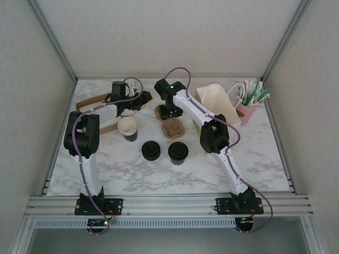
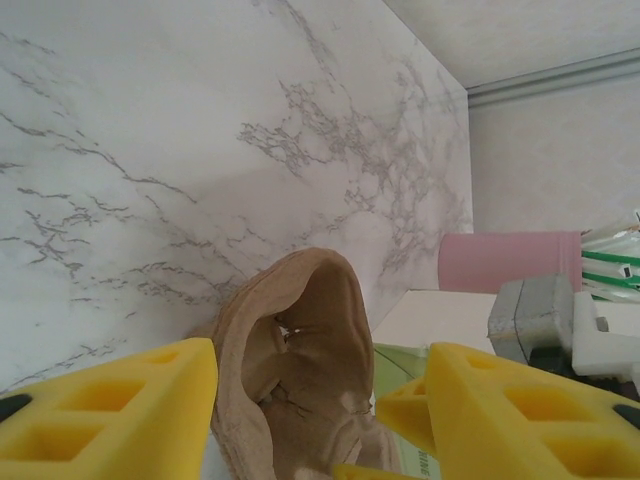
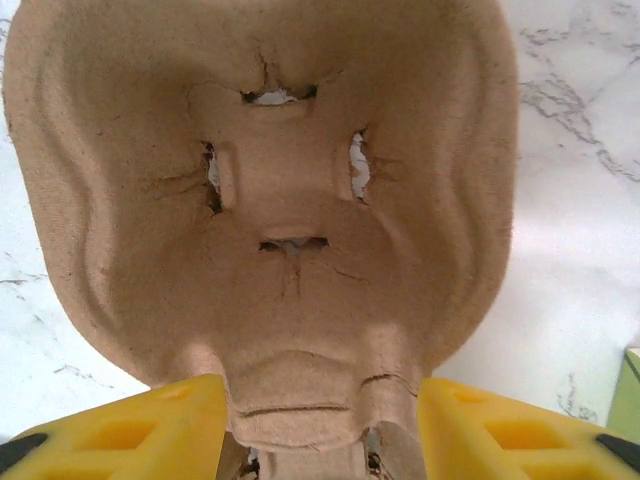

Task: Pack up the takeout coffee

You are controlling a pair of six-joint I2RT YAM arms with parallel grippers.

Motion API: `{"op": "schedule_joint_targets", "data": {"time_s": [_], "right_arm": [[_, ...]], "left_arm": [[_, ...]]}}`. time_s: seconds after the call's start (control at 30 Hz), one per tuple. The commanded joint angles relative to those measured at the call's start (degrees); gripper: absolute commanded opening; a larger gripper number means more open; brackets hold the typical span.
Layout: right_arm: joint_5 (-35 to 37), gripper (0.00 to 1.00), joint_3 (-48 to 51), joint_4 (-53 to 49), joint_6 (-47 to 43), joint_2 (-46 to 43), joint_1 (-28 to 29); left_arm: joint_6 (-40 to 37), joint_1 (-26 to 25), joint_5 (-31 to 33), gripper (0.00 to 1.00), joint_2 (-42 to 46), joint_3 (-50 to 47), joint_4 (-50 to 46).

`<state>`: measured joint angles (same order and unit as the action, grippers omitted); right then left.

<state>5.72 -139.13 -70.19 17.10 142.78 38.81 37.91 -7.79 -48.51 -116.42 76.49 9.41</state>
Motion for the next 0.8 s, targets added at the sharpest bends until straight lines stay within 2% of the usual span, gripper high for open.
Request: {"op": "schedule_joint_targets", "data": {"time_s": [0.0, 0.77], "right_arm": [[-1.51, 0.53, -2.24, 0.14, -1.02, 1.48, -0.27], [-2.16, 0.51, -2.46, -0.12, -1.05, 3.71, -0.76]], "left_arm": [[0.92, -0.19, -2.49, 0.57, -0.87, 1.14, 2.73], [2.16, -0.68, -3.85, 0.59, -2.0, -0.64, 5.18]]}}
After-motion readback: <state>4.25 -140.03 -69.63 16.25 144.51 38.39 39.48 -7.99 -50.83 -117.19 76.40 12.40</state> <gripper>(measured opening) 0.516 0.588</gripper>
